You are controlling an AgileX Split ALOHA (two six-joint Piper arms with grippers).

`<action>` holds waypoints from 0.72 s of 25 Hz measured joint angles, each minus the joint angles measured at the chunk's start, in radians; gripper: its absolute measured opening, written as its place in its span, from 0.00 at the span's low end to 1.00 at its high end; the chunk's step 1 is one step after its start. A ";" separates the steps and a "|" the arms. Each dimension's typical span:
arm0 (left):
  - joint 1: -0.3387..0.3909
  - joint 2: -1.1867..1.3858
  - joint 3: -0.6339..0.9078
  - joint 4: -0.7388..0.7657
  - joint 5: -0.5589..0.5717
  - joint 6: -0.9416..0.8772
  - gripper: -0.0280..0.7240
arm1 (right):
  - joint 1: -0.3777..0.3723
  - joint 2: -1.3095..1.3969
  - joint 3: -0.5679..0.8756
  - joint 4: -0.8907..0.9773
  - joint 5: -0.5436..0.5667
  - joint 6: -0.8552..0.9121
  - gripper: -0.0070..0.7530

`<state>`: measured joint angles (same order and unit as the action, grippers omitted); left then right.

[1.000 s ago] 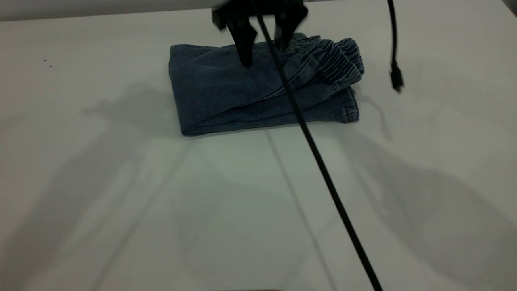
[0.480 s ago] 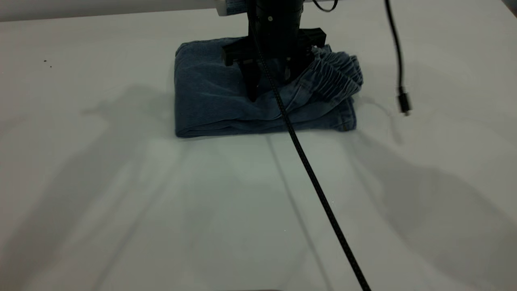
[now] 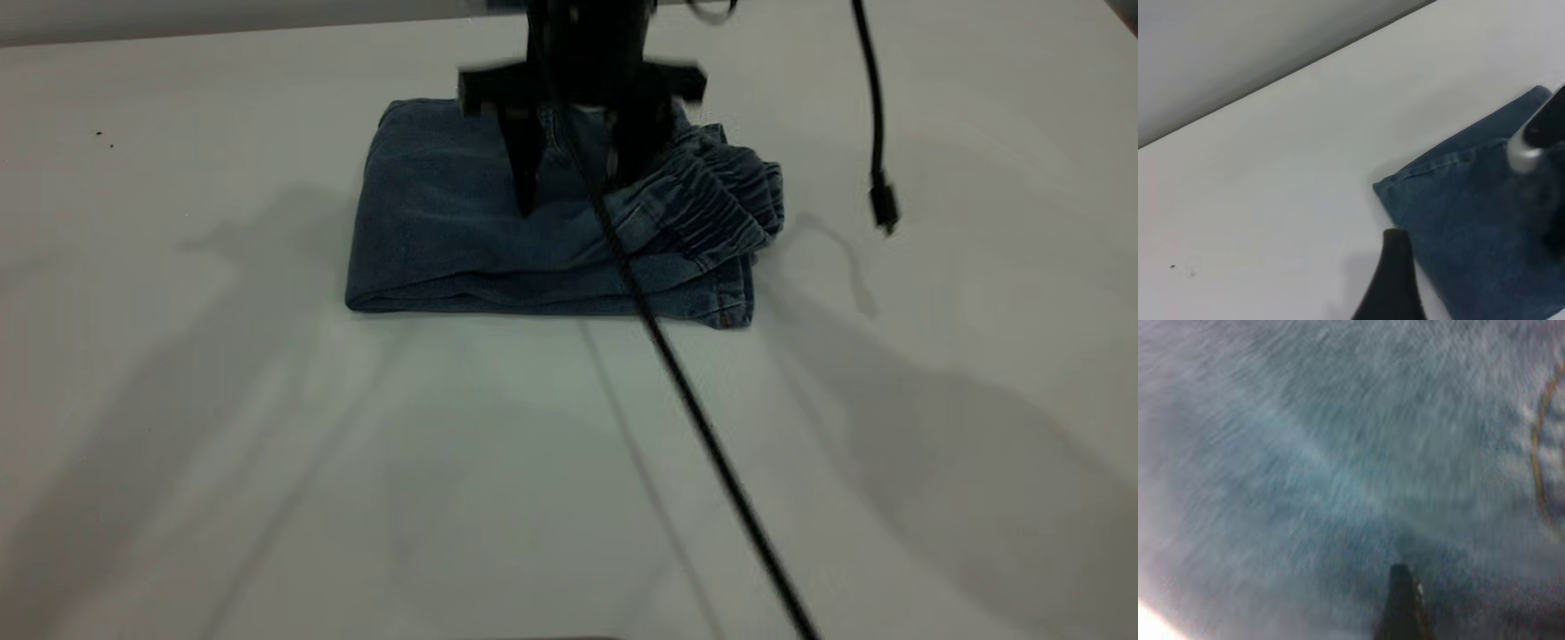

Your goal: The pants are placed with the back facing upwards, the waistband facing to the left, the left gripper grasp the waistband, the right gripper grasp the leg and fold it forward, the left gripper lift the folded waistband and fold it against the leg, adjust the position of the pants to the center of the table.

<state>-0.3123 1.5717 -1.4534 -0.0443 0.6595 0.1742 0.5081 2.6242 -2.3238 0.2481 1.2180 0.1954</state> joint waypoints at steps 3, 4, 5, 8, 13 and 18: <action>0.000 -0.032 0.000 0.014 0.024 0.000 0.80 | 0.001 -0.125 0.002 -0.026 0.009 -0.039 0.62; 0.000 -0.047 0.000 0.015 0.037 0.000 0.80 | 0.001 -0.179 0.002 -0.037 0.009 -0.055 0.62; 0.000 -0.066 0.000 0.016 0.057 -0.001 0.80 | 0.001 -0.237 0.002 -0.050 0.011 -0.070 0.62; 0.000 -0.125 0.000 0.017 0.142 -0.001 0.80 | 0.001 -0.403 0.002 -0.090 0.017 -0.110 0.62; 0.000 -0.227 0.000 0.051 0.373 -0.026 0.79 | 0.001 -0.708 0.104 -0.135 0.031 -0.159 0.62; 0.000 -0.335 -0.001 0.058 0.513 -0.053 0.79 | 0.001 -1.062 0.352 -0.214 0.039 -0.195 0.62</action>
<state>-0.3123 1.2363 -1.4548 0.0140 1.1721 0.1213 0.5092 1.5620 -1.9716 0.0336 1.2574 0.0000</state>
